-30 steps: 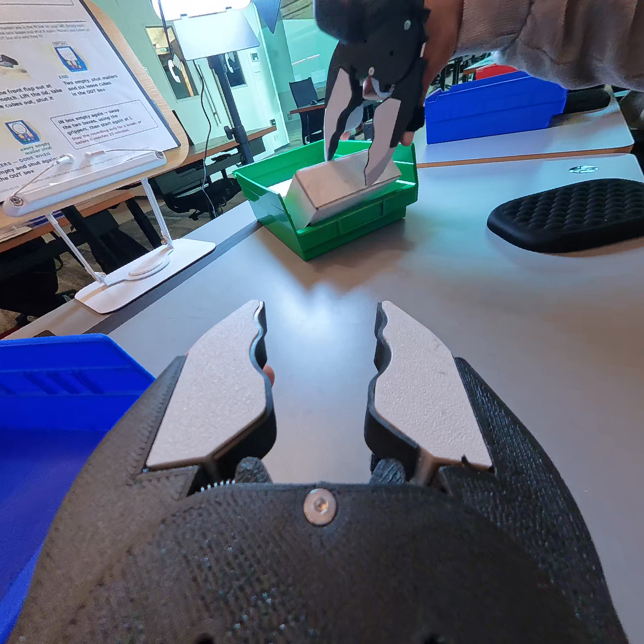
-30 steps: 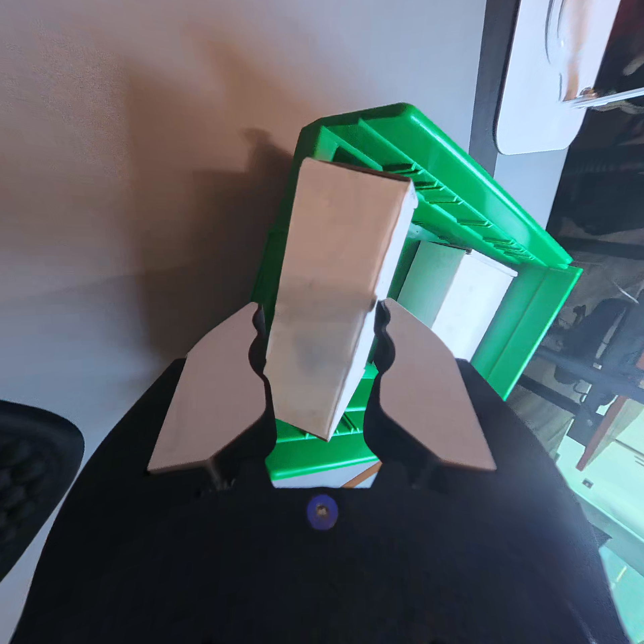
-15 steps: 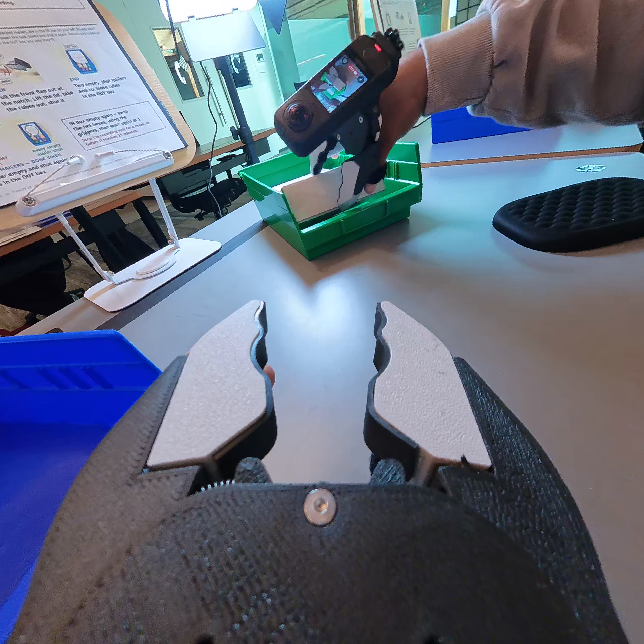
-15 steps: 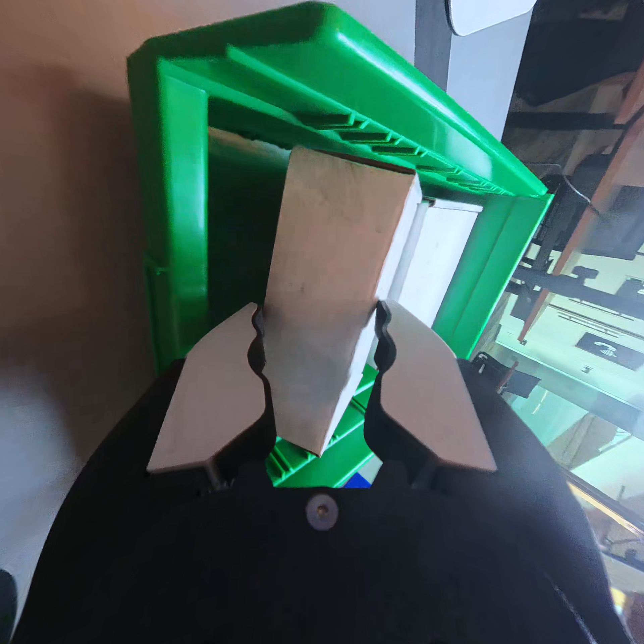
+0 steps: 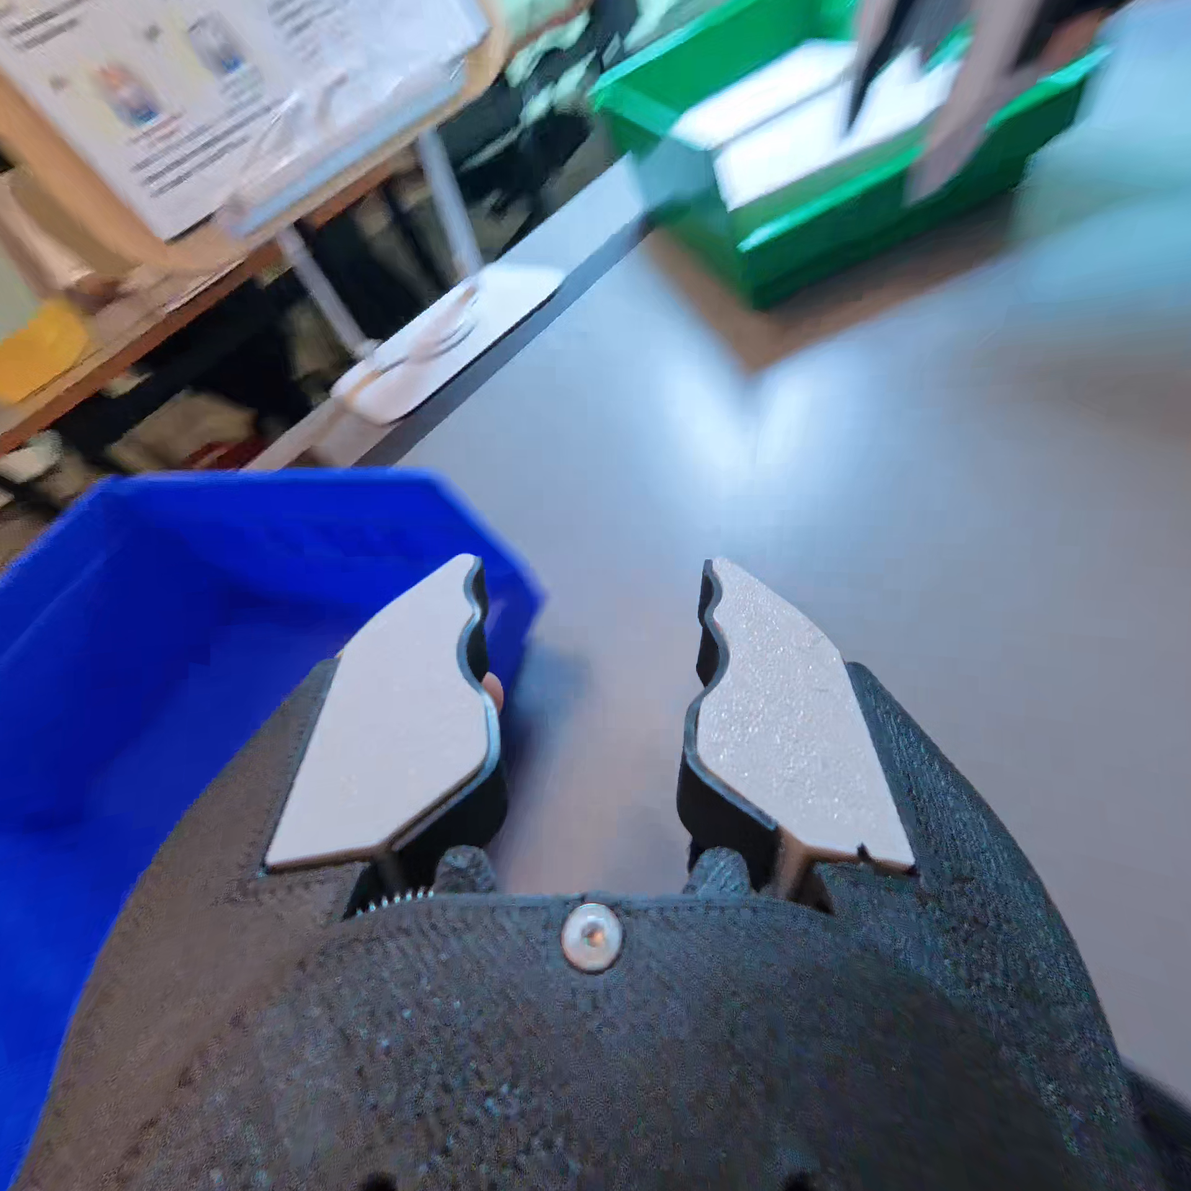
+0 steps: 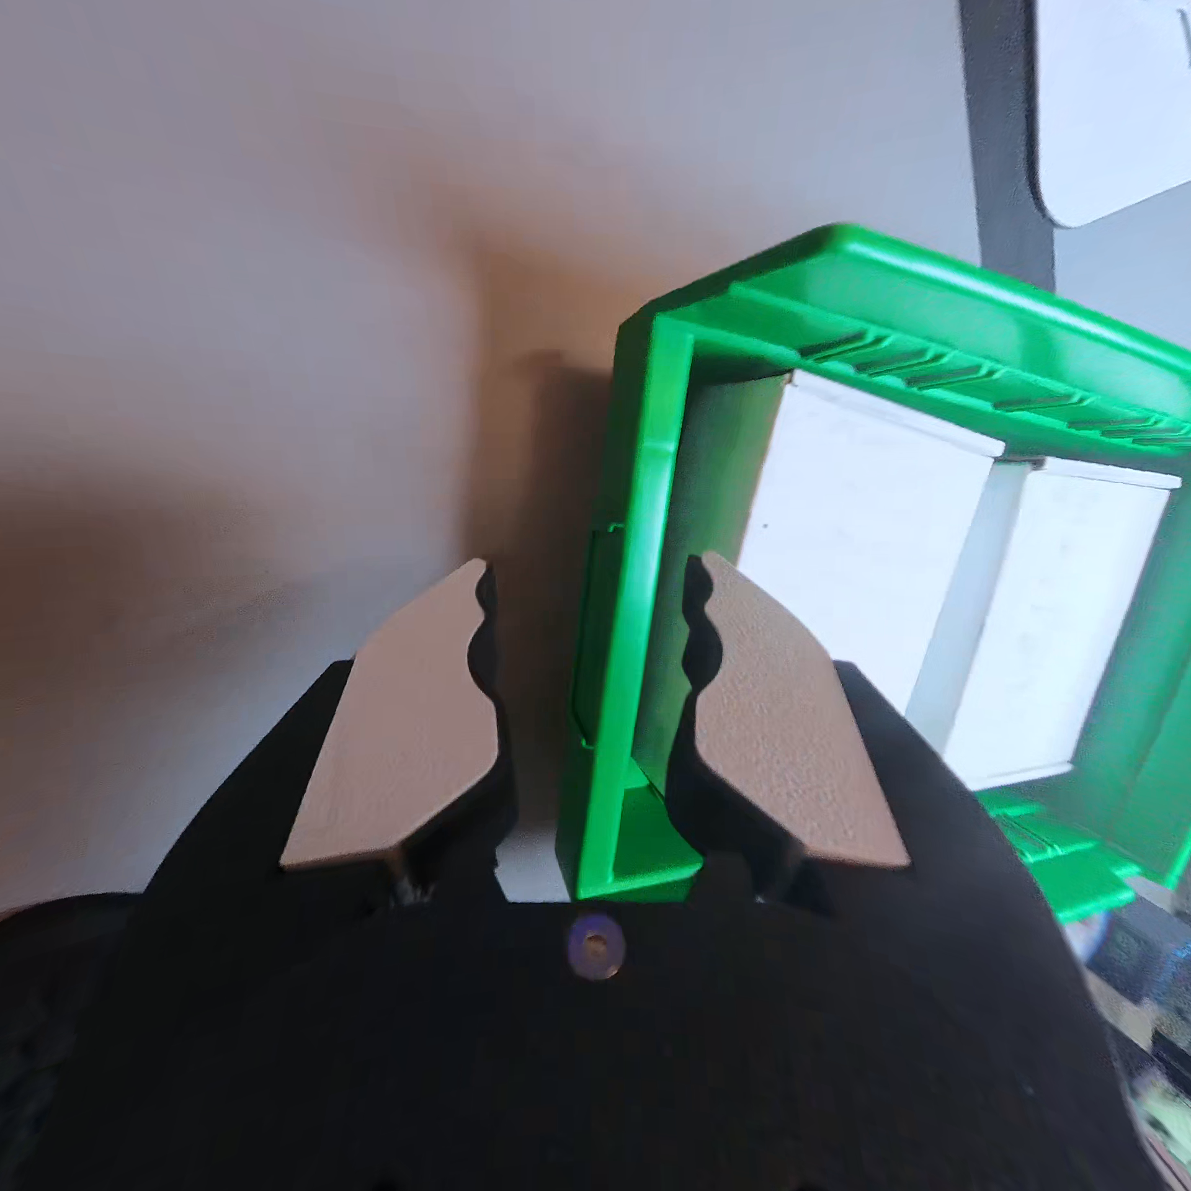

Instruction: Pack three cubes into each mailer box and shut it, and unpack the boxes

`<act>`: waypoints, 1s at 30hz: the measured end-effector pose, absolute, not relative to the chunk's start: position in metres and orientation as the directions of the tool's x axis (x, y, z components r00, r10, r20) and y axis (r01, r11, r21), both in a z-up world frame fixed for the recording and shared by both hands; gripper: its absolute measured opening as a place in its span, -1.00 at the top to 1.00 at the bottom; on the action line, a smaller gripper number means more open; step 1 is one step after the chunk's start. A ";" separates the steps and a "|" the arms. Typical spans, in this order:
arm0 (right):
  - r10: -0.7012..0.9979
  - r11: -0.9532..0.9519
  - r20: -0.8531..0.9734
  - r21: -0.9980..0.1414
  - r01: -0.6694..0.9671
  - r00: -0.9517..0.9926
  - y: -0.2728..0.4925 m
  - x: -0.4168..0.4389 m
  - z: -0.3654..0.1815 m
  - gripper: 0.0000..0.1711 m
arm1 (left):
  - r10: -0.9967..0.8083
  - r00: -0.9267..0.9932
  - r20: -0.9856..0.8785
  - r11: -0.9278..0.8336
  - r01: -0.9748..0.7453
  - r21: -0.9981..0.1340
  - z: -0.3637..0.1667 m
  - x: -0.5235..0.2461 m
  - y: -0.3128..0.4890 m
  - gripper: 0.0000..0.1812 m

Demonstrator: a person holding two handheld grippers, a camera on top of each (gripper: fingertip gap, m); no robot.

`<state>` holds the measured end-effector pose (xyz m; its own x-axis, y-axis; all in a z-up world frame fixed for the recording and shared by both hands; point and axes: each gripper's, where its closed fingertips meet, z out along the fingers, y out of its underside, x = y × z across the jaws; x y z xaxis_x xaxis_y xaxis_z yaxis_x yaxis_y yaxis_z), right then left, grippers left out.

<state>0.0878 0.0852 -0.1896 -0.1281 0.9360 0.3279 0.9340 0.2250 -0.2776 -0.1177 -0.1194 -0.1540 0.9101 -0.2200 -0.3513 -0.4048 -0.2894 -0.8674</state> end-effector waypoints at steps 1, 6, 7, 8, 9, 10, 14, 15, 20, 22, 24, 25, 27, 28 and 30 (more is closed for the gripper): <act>0.915 0.237 0.379 -0.229 0.944 -0.138 0.087 0.091 -0.198 0.35 | -0.169 0.896 -0.411 -0.350 -0.445 -0.825 -0.155 -0.139 -0.121 0.30; 0.769 0.301 0.595 -0.015 0.953 -0.233 0.113 0.102 -0.218 0.60 | -0.168 0.861 -0.480 -0.674 -0.456 -0.582 -0.192 -0.210 -0.141 0.26; 0.768 0.304 0.598 -0.023 0.952 -0.231 0.114 0.103 -0.220 0.61 | -0.178 0.855 -0.486 -0.702 -0.457 -0.546 -0.199 -0.217 -0.142 0.26; 0.770 0.303 0.596 -0.031 0.952 -0.226 0.114 0.104 -0.219 0.61 | -0.188 0.846 -0.499 -0.716 -0.466 -0.519 -0.206 -0.223 -0.141 0.27; 0.770 0.299 0.597 -0.027 0.954 -0.224 0.114 0.109 -0.219 0.61 | -0.192 0.829 -0.525 -0.728 -0.479 -0.491 -0.212 -0.230 -0.140 0.30; 0.760 0.305 0.607 -0.018 0.952 -0.233 0.115 0.114 -0.219 0.62 | -0.200 0.808 -0.554 -0.739 -0.496 -0.456 -0.219 -0.236 -0.140 0.35; 0.711 0.364 0.644 0.003 0.931 -0.280 0.110 0.136 -0.219 0.62 | -0.265 0.739 -0.619 -0.693 -0.593 -0.411 -0.231 -0.236 -0.131 0.59; 0.700 0.375 0.654 0.006 0.927 -0.288 0.108 0.141 -0.218 0.63 | -0.276 0.704 -0.655 -0.681 -0.624 -0.384 -0.230 -0.236 -0.129 0.61; 0.606 0.460 0.722 0.026 0.888 -0.335 0.088 0.160 -0.217 0.62 | -0.308 0.646 -0.699 -0.609 -0.698 -0.377 -0.228 -0.207 -0.120 0.62; 0.576 0.489 0.739 0.030 0.872 -0.349 0.077 0.165 -0.216 0.62 | -0.355 0.615 -0.704 -0.547 -0.747 -0.377 -0.228 -0.181 -0.114 0.62; 0.567 0.508 0.748 0.012 0.861 -0.345 0.063 0.168 -0.216 0.62 | -0.410 0.581 -0.703 -0.481 -0.792 -0.375 -0.228 -0.152 -0.105 0.62; 0.568 0.509 0.750 0.003 0.861 -0.339 0.057 0.170 -0.216 0.62 | -0.437 0.563 -0.701 -0.447 -0.813 -0.374 -0.228 -0.138 -0.099 0.62; 0.581 0.502 0.750 -0.024 0.865 -0.317 0.045 0.173 -0.215 0.62 | -0.488 0.522 -0.699 -0.378 -0.849 -0.370 -0.228 -0.111 -0.085 0.62; 0.598 0.491 0.748 -0.058 0.869 -0.288 0.039 0.174 -0.215 0.63 | -0.509 0.501 -0.700 -0.344 -0.864 -0.368 -0.228 -0.099 -0.077 0.62; 0.644 0.475 0.739 -0.185 0.860 -0.197 0.022 0.172 -0.207 0.60 | -0.532 0.481 -0.697 -0.302 -0.877 -0.374 -0.228 -0.081 -0.060 0.62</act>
<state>0.1721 0.0219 -0.2068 -0.1969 0.6444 0.7389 0.8602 0.4752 -0.1851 -0.0808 -0.0596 -0.2282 0.4812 -0.5322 -0.6965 -0.8765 -0.3025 -0.3744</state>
